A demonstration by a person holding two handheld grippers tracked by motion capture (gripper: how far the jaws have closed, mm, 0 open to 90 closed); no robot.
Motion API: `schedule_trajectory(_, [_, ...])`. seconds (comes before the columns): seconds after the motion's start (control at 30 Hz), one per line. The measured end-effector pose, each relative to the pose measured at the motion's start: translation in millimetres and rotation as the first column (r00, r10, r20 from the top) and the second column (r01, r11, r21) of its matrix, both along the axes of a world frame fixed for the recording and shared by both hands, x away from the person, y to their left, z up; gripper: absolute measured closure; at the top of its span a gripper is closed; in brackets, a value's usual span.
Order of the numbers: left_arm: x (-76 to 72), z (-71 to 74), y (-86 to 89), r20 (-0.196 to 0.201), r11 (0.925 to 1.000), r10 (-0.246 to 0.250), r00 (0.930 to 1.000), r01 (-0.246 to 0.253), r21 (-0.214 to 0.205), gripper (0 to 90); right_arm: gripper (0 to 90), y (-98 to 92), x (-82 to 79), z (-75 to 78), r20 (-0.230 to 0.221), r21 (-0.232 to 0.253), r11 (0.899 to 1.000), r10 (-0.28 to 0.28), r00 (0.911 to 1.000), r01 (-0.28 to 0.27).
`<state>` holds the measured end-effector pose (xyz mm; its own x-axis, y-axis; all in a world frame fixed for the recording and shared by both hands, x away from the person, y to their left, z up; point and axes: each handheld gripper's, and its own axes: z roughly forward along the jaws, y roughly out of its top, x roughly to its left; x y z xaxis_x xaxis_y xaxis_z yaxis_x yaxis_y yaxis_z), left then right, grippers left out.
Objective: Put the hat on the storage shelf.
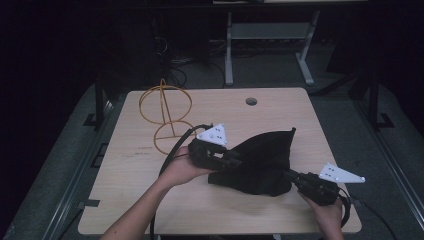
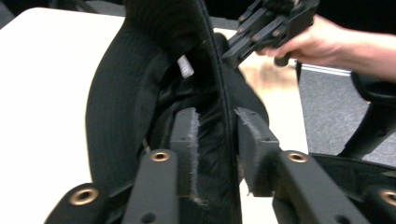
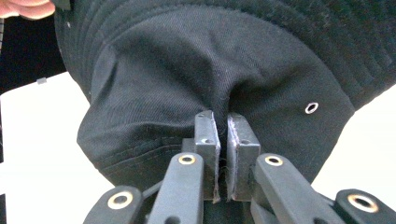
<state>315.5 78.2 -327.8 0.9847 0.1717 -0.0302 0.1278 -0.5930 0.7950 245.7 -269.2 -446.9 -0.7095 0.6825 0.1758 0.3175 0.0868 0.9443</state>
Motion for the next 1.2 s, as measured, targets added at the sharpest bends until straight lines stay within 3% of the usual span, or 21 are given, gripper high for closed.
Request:
schedule_trajectory(0.1, [-2.5,1.3,6.2,0.011,0.9998,0.01,0.9999,-0.01,0.015,59.5,84.8,-0.9,-1.2,8.3,0.015,-0.002,1.0,0.001,0.9999,-0.001])
schedule_trajectory(0.2, [-5.9,2.1,12.1,0.016,0.9995,0.015,0.9998,-0.015,0.028,57.8,85.1,-1.3,-1.8,13.0,0.017,0.001,1.0,-0.001,0.9999,0.001])
schedule_trajectory(0.57, [-15.9,-4.8,40.5,0.019,0.9976,0.067,0.9976,-0.068,0.012,48.5,85.9,-0.5,2.2,40.1,0.051,-0.014,1.0,-0.004,0.9987,0.005])
schedule_trajectory(1.2, [-31.0,-23.2,79.5,0.021,0.9903,0.138,0.9903,-0.137,-0.019,43.3,86.9,7.6,13.3,84.2,0.1,-0.069,0.998,0.019,0.9948,-0.013])
